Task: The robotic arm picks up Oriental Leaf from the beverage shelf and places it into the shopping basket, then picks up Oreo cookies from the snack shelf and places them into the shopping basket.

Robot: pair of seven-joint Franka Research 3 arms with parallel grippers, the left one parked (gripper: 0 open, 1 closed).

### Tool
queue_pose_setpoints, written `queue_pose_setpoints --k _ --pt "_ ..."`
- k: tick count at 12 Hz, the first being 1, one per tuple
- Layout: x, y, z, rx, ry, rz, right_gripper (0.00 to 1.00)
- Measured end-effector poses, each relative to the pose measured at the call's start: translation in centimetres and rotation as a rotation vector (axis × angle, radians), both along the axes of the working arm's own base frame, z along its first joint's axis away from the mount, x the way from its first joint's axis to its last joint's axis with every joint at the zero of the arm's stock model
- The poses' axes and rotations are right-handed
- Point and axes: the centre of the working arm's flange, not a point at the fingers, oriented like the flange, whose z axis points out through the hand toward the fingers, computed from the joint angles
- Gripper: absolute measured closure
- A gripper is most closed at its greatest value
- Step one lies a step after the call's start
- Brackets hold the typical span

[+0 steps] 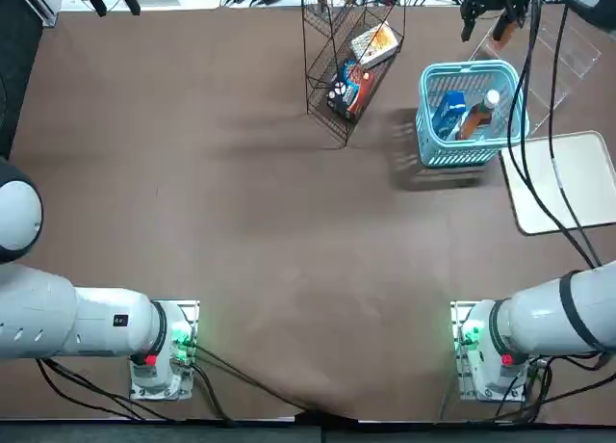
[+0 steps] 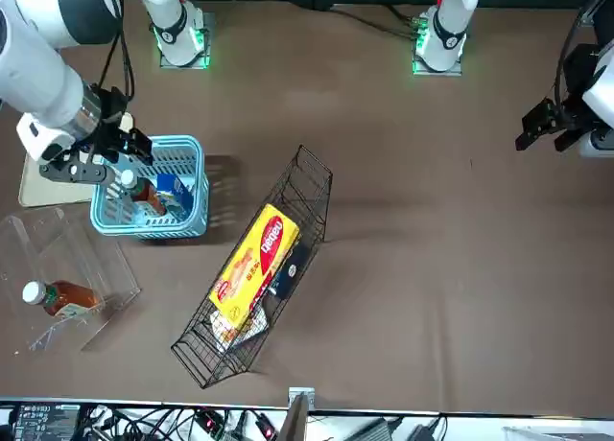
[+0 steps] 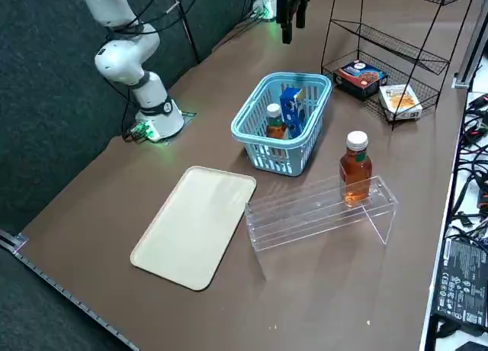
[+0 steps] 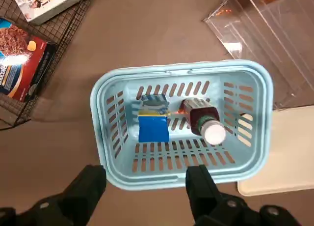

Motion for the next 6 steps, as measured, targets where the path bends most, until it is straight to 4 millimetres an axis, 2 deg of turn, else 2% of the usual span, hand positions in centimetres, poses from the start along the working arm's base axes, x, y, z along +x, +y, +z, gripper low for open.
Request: queue_pose_setpoints --k 3,6 --pt "-0.7 -1.2 2.4 -0.004 0.01 -0.001 0.0" --pt "-1.6 -4.7 4.6 -0.003 0.002 -0.005 0.0"
